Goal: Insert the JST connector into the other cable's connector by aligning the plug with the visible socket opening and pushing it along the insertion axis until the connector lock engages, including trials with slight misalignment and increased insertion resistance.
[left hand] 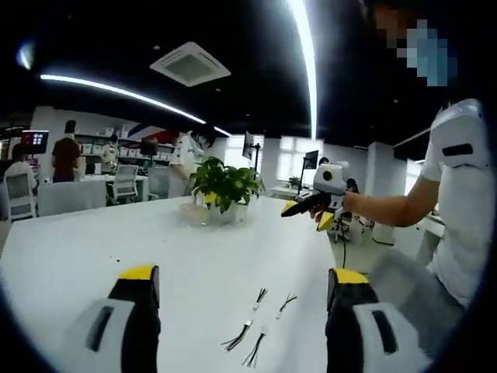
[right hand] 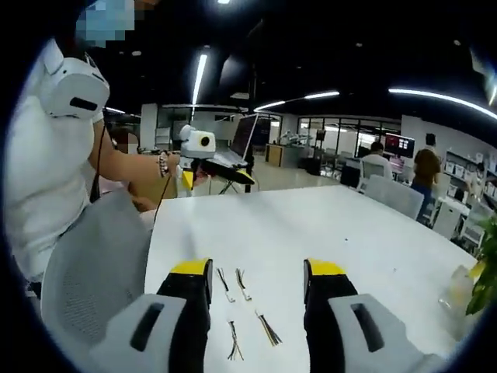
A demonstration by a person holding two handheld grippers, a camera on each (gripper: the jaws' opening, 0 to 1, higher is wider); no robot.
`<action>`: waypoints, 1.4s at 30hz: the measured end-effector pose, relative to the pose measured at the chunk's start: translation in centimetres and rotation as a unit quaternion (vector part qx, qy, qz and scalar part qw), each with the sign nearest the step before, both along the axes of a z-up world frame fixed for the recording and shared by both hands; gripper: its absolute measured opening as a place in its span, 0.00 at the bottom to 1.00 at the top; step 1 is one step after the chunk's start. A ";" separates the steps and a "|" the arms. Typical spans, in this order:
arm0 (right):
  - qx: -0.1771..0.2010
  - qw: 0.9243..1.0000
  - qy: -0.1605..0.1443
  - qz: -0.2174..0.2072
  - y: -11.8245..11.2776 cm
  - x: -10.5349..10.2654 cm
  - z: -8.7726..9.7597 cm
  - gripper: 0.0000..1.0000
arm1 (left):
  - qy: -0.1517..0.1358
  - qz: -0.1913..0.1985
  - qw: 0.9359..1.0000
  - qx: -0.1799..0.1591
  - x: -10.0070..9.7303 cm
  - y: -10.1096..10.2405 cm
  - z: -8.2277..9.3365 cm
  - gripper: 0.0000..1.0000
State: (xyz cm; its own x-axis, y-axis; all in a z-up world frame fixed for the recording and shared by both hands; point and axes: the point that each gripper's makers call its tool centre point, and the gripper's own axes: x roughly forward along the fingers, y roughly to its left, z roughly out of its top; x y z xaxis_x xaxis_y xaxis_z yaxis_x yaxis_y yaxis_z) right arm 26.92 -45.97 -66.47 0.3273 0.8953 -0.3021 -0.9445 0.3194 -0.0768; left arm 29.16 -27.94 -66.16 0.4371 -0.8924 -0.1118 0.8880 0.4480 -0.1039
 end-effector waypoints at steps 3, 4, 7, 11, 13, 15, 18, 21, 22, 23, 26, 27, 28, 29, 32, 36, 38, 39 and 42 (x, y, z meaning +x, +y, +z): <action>-0.003 1.000 0.003 0.006 0.4 0.5 -0.8 0.43 | -0.002 -0.013 1.000 0.007 0.6 -1.0 -1.1 0.84; -0.004 1.000 0.004 0.005 0.5 0.8 -1.2 0.42 | -0.002 -0.015 1.000 0.009 0.6 -1.3 -1.3 0.83; -0.008 1.000 -0.001 -0.002 0.6 1.7 -2.1 0.38 | 0.002 -0.026 1.000 0.015 1.0 -1.9 -2.4 0.80; -0.011 1.000 0.009 -0.003 1.1 2.5 -3.7 0.37 | 0.008 -0.044 0.999 0.029 1.1 -3.4 -4.2 0.74; -0.018 1.000 0.013 0.001 1.3 2.7 -4.7 0.34 | 0.010 -0.048 0.998 0.031 1.2 -4.0 -4.9 0.69; -0.021 0.999 0.024 0.008 1.7 2.7 -5.5 0.34 | 0.011 -0.047 0.998 0.032 1.4 -4.4 -5.5 0.69; -0.020 0.999 0.035 0.008 2.1 2.7 -6.4 0.33 | 0.005 -0.047 0.998 0.041 2.0 -4.6 -6.6 0.69; -0.018 0.999 0.041 0.007 2.5 2.8 -7.2 0.31 | 0.006 -0.055 0.997 0.049 1.8 -5.4 -7.7 0.64; -0.019 0.999 0.045 0.009 2.7 2.8 -7.7 0.31 | 0.010 -0.055 0.997 0.057 1.9 -5.6 -8.3 0.64; -0.021 0.999 0.048 0.009 2.7 2.9 -8.0 0.30 | 0.014 -0.054 0.997 0.061 1.9 -5.8 -8.8 0.64; -0.036 0.998 0.057 0.014 3.1 2.9 -9.4 0.30 | 0.026 -0.065 0.995 0.074 1.6 -6.5 -10.3 0.56; -0.039 0.997 0.059 0.017 3.2 2.8 -9.7 0.29 | 0.028 -0.067 0.995 0.073 1.5 -6.7 -10.6 0.55; -0.046 0.997 0.060 0.022 3.4 2.7 -10.2 0.28 | 0.030 -0.071 0.994 0.076 1.4 -7.0 -11.1 0.55; -0.049 0.997 0.062 0.025 3.5 2.7 -10.5 0.27 | 0.031 -0.075 0.994 0.079 1.4 -7.1 -11.4 0.55; -0.058 0.996 0.066 0.033 3.9 2.6 -11.5 0.27 | 0.034 -0.082 0.992 0.089 1.4 -7.5 -12.5 0.52; -0.073 0.994 0.071 0.036 4.2 2.6 -12.6 0.26 | 0.043 -0.087 0.991 0.096 1.4 -7.9 -13.5 0.42; -0.079 0.994 0.071 0.040 4.3 2.5 -13.0 0.26 | 0.037 -0.084 0.991 0.100 1.6 -8.0 -13.7 0.42; -0.081 0.993 0.072 0.043 4.4 2.5 -13.3 0.26 | 0.037 -0.084 0.991 0.101 1.6 -8.1 -13.8 0.42; -0.093 0.992 0.073 0.048 4.5 2.5 -14.0 0.25 | 0.035 -0.090 0.989 0.109 1.7 -8.4 -14.3 0.38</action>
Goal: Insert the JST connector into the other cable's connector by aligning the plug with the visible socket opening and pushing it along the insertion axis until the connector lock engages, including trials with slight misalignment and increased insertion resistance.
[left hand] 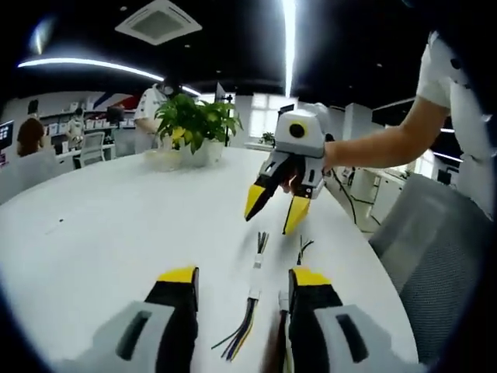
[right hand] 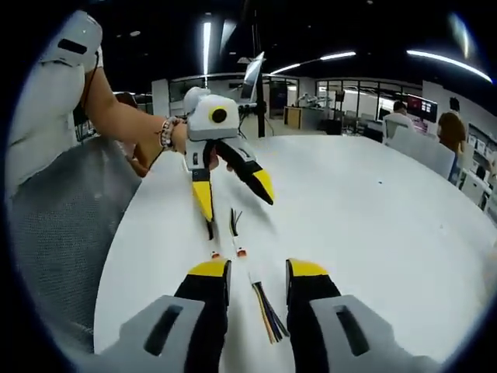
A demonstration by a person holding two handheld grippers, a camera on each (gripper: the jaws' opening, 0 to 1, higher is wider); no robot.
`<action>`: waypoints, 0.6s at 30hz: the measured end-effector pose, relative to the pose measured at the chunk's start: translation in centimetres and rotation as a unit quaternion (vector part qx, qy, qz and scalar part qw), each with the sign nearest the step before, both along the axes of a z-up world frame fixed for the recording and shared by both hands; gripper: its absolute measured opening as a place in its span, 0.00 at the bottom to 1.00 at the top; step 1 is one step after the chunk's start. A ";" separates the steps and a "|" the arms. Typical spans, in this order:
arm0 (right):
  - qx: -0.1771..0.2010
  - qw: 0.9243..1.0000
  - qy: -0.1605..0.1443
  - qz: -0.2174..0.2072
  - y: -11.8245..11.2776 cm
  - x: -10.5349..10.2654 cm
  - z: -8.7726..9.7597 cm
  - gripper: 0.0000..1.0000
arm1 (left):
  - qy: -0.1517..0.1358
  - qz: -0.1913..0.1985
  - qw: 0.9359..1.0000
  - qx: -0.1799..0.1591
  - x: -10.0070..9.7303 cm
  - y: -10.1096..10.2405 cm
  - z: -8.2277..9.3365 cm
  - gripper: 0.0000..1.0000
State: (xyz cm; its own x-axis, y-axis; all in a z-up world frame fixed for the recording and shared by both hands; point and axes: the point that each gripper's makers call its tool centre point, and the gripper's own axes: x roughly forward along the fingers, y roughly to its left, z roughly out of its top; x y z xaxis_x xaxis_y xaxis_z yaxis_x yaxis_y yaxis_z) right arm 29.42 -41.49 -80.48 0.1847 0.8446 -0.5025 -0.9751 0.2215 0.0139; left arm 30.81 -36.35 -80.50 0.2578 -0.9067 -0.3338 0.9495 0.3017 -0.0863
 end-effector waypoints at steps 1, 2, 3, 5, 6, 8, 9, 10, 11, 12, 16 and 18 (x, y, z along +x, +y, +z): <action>-0.002 1.000 0.000 0.001 0.0 0.0 -0.2 0.24 | -0.001 -0.002 1.000 0.002 -0.1 -0.1 -0.2 0.36; -0.004 1.000 0.001 0.002 0.0 0.1 -0.4 0.24 | -0.001 -0.005 1.000 0.005 -0.2 -0.3 -0.5 0.35; -0.005 1.000 0.003 0.002 0.0 0.1 -0.6 0.24 | 0.000 -0.008 1.000 0.007 -0.3 -0.4 -0.6 0.35; -0.009 1.000 0.004 0.004 0.0 0.1 -0.9 0.24 | 0.004 -0.014 1.000 0.014 -0.6 -0.6 -1.2 0.34; -0.015 1.000 0.005 0.005 -0.1 0.1 -1.3 0.23 | 0.003 -0.017 1.000 0.017 -0.6 -0.6 -1.5 0.33; -0.022 1.000 0.005 0.007 -0.3 0.0 -1.7 0.21 | 0.002 -0.020 0.999 0.029 -0.7 -0.7 -2.1 0.30; -0.025 1.000 0.004 0.008 -0.4 0.0 -1.8 0.20 | 0.002 -0.021 0.999 0.034 -0.8 -0.7 -2.4 0.29; -0.027 1.000 0.004 0.008 -0.4 0.0 -1.9 0.20 | 0.000 -0.022 0.999 0.035 -0.8 -0.7 -2.4 0.28; -0.029 1.000 0.005 0.008 -0.5 0.1 -2.1 0.21 | 0.001 -0.022 0.999 0.036 -0.8 -0.6 -2.5 0.27; -0.029 1.000 0.005 0.008 -0.6 0.0 -2.2 0.21 | 0.005 -0.019 0.999 0.035 -0.7 -0.6 -2.5 0.27; -0.037 0.999 0.007 0.006 -0.9 0.0 -2.8 0.19 | 0.000 -0.017 0.999 0.038 -0.5 -0.6 -2.7 0.22; -0.035 0.999 0.010 0.004 -0.9 0.0 -3.0 0.18 | 0.002 -0.020 0.999 0.040 -0.7 -0.6 -2.9 0.20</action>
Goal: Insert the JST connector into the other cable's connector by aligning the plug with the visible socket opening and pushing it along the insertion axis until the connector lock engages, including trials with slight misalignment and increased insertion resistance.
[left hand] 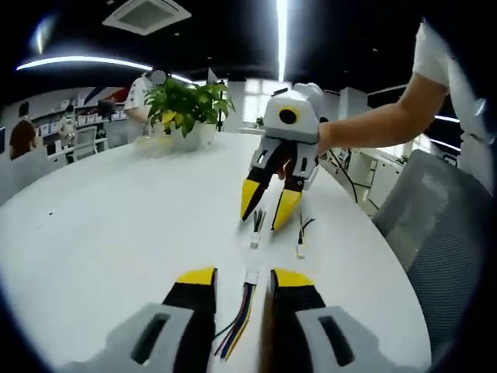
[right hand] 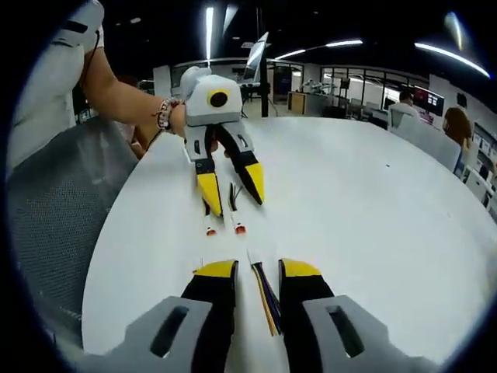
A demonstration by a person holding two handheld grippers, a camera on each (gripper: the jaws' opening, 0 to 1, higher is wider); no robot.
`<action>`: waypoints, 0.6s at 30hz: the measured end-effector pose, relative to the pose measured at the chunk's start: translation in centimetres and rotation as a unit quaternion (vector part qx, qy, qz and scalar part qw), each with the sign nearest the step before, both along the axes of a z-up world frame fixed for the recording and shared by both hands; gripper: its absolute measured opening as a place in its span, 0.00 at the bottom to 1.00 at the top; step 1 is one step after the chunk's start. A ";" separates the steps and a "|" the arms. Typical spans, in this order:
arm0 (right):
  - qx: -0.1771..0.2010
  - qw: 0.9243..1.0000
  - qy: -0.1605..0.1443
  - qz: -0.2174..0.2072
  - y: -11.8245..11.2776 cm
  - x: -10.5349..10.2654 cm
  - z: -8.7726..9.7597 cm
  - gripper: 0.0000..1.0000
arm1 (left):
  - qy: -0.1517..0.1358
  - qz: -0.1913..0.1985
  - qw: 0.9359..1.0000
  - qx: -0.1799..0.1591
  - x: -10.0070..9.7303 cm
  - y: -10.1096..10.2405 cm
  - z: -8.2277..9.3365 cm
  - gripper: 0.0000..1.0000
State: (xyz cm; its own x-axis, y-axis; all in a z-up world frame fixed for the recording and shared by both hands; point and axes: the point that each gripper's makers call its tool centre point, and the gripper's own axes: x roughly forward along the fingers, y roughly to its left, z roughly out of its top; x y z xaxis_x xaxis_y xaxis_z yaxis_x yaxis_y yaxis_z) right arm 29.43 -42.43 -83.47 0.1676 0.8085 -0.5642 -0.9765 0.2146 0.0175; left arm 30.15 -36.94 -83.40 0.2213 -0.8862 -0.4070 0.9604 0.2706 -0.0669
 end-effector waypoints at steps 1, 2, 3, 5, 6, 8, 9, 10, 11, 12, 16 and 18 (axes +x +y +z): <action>0.000 1.000 0.002 -0.001 0.0 0.0 -0.2 0.18 | 0.000 -0.001 1.000 0.001 -0.1 0.0 -0.1 0.20; 0.000 1.000 0.003 -0.003 -0.1 0.0 -0.3 0.18 | 0.000 -0.001 1.000 0.003 -0.1 0.0 -0.2 0.18; 0.000 1.000 0.005 -0.004 -0.1 0.0 -0.5 0.17 | 0.001 -0.001 1.000 0.004 -0.1 0.0 -0.3 0.18; 0.003 1.000 0.006 -0.004 -0.1 0.0 -0.5 0.16 | 0.005 -0.003 1.000 -0.001 -0.4 0.0 -0.4 0.16; 0.003 1.000 0.006 -0.004 -0.1 0.0 -0.6 0.16 | 0.006 -0.004 1.000 -0.002 -0.5 -0.1 -0.4 0.15; 0.005 1.000 0.009 -0.005 -0.1 0.1 -0.7 0.16 | 0.010 -0.006 1.000 -0.003 -0.6 -0.1 -0.7 0.14; 0.006 1.000 0.010 -0.005 -0.1 0.1 -0.8 0.16 | 0.010 -0.006 1.000 -0.002 -0.6 -0.1 -0.8 0.14; 0.006 1.000 0.012 -0.005 0.0 0.0 -0.9 0.15 | 0.011 -0.006 1.000 -0.003 -0.6 -0.1 -0.9 0.14; 0.005 1.000 0.012 -0.003 0.0 0.0 -1.0 0.15 | 0.013 -0.006 1.000 -0.004 -0.6 -0.1 -0.9 0.14; 0.004 1.000 0.012 -0.001 0.0 -0.1 -1.1 0.14 | 0.015 -0.006 1.000 -0.006 -0.6 -0.2 -1.0 0.14; 0.011 1.000 0.010 0.001 0.3 0.0 -1.1 0.13 | 0.019 -0.003 1.000 -0.012 -0.4 -0.1 -1.0 0.13; 0.015 1.000 0.012 -0.001 0.3 0.1 -1.0 0.12 | 0.019 -0.002 1.000 -0.014 -0.3 -0.1 -1.0 0.12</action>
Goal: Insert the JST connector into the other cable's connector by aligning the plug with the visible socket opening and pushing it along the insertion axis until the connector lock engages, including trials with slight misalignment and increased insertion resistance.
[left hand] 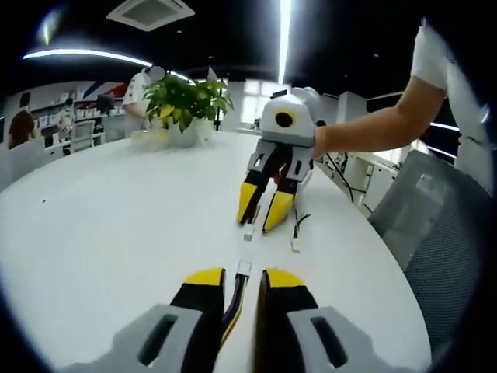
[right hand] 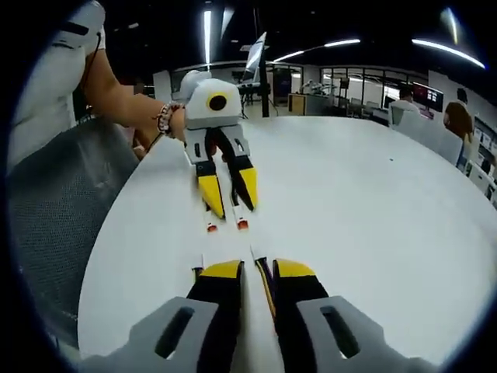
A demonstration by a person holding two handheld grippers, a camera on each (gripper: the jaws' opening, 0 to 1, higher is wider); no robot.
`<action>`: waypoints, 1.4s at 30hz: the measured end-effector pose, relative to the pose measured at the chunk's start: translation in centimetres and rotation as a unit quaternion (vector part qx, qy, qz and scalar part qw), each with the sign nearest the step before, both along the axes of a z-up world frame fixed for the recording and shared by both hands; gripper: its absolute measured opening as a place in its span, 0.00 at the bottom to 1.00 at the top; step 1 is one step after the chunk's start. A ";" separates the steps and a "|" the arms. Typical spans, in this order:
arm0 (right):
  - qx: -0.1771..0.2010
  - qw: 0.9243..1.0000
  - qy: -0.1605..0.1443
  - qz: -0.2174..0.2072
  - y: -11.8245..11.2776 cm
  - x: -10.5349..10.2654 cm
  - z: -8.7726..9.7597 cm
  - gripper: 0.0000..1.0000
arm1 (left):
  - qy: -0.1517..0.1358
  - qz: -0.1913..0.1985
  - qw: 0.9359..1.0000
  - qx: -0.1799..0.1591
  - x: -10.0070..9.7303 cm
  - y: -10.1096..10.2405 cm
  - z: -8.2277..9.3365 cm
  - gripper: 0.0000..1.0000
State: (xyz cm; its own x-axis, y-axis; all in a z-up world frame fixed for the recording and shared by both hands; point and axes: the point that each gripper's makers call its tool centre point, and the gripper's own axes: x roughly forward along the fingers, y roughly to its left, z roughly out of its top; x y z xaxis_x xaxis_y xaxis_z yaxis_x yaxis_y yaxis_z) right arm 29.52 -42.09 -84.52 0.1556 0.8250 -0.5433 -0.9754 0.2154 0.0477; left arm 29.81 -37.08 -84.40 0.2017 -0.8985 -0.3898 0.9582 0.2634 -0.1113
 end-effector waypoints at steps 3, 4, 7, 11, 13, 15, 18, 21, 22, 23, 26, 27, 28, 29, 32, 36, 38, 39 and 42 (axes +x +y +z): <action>-0.001 1.000 0.000 0.003 0.1 0.0 -0.2 0.09 | 0.000 0.001 1.000 -0.002 0.0 0.0 0.0 0.11; -0.001 1.000 0.001 0.003 0.0 -0.1 -0.3 0.09 | -0.001 0.001 1.000 -0.003 0.0 -0.1 0.0 0.10; 0.013 1.000 0.010 -0.003 0.1 0.0 -0.1 0.09 | 0.004 -0.002 1.000 -0.008 -0.2 -0.2 0.1 0.07; 0.016 1.000 0.010 -0.005 0.0 0.1 -0.1 0.06 | 0.000 -0.005 1.000 -0.009 -0.3 -0.2 0.0 0.05; 0.017 1.000 0.013 -0.004 0.0 0.0 -0.1 0.05 | -0.001 -0.006 1.000 -0.009 -0.4 -0.2 0.0 0.01; 0.019 1.000 0.012 -0.002 0.1 -0.1 0.0 0.05 | 0.002 -0.007 1.000 -0.012 -0.6 -0.2 0.0 0.01; 0.019 1.000 0.011 0.000 0.1 -0.1 0.0 0.05 | 0.003 -0.008 1.000 -0.014 -0.7 -0.2 0.0 0.01; 0.020 1.000 0.012 0.002 0.2 -0.1 0.0 0.05 | 0.002 -0.008 1.000 -0.014 -0.8 -0.2 0.1 0.01; 0.019 1.000 0.011 0.004 0.2 -0.2 0.0 0.04 | 0.002 -0.008 1.000 -0.014 -0.8 -0.2 0.1 0.01; 0.018 1.000 0.010 0.005 0.2 -0.2 0.1 0.04 | 0.002 -0.009 1.000 -0.014 -0.8 -0.2 0.1 0.01; 0.012 1.000 -0.001 0.014 0.3 -0.3 0.5 0.04 | -0.006 -0.009 1.000 -0.007 -0.7 0.0 0.1 0.01; 0.015 1.000 -0.003 0.018 0.5 -0.4 0.9 0.04 | -0.007 -0.008 1.000 -0.004 -0.7 0.1 0.2 0.01; 0.017 1.000 -0.005 0.019 0.6 -0.4 1.1 0.04 | -0.007 -0.011 1.000 -0.003 -0.8 0.2 0.3 0.00; 0.020 1.000 -0.008 0.020 0.8 -0.4 1.4 0.04 | -0.006 -0.015 1.000 -0.004 -0.9 0.3 0.4 0.00; 0.020 0.999 -0.017 0.022 1.2 -0.2 1.9 0.03 | -0.012 -0.018 1.000 0.005 -1.0 0.7 0.5 0.00; 0.022 0.999 -0.021 0.040 2.4 -0.7 2.3 0.03 | -0.013 -0.019 1.000 0.003 -1.1 1.0 1.0 0.00; 0.017 0.998 -0.023 0.050 2.8 -0.9 2.3 0.03 | -0.019 -0.019 1.000 0.002 -1.1 1.0 1.4 0.00; 0.017 0.998 -0.023 0.052 3.0 -1.0 2.3 0.03 | -0.021 -0.020 1.000 0.002 -1.2 1.1 1.5 0.00; 0.016 0.998 -0.026 0.059 3.4 -1.1 2.4 0.03 | -0.026 -0.019 0.999 0.002 -1.1 1.2 1.9 0.00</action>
State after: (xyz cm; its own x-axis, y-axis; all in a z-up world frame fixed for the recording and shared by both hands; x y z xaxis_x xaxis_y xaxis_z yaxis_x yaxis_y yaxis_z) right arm 28.42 -38.67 -82.08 0.0837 0.8561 -0.5100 -0.9952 0.0976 0.0004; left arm 28.70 -35.92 -82.45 0.1875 -0.9045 -0.3831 0.9720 0.2272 -0.0606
